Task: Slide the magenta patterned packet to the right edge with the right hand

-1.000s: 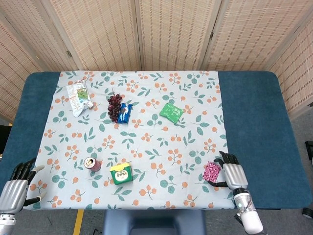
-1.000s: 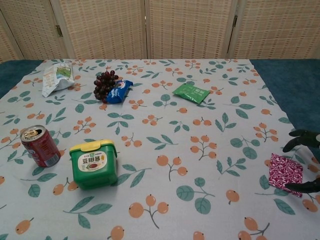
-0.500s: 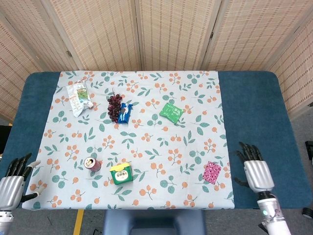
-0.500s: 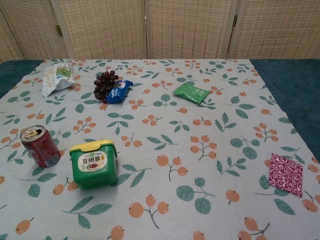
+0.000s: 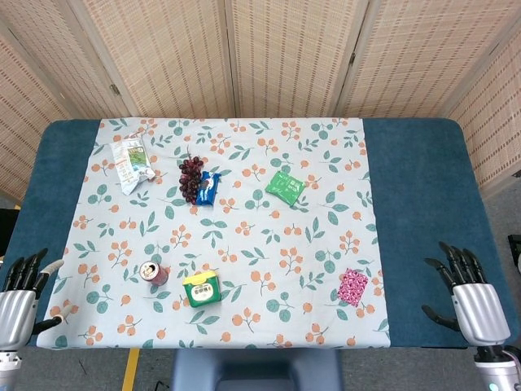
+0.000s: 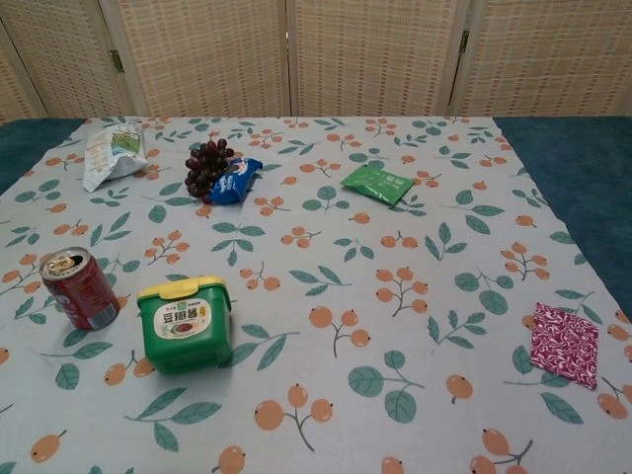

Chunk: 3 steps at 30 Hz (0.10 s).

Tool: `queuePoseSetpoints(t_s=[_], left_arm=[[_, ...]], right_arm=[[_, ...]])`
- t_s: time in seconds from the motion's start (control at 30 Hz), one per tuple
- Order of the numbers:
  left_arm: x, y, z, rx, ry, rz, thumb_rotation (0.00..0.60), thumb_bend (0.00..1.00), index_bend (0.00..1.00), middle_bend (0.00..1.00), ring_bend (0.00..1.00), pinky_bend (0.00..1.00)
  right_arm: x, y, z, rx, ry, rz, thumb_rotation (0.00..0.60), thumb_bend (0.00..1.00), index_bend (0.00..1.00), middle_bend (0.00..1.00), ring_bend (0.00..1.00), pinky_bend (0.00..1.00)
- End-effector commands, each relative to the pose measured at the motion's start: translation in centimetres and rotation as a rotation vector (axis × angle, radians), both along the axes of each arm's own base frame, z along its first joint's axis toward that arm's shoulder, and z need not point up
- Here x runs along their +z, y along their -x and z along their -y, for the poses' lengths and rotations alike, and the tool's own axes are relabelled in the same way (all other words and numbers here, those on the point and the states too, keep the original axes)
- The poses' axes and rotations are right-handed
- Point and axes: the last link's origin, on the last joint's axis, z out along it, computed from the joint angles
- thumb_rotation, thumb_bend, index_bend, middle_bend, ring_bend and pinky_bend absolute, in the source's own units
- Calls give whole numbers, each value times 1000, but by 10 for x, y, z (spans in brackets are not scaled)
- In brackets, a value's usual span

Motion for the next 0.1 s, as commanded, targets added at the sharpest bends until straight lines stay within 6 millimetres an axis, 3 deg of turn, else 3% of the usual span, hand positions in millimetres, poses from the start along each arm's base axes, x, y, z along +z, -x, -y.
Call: queuePoseSetpoints(t_s=[0.03,0.1], left_arm=[[0,1,1,7,1,-2,600,239,217,69,86,0],[0,1,2,13,0,-2,600,239,216,69,86,0]], right_arm=[[-1,0,2,18,-5,-8,600,156,206,65,0,0],[-2,-1,3,18,-10,-7,600,156,206,65,0,0]])
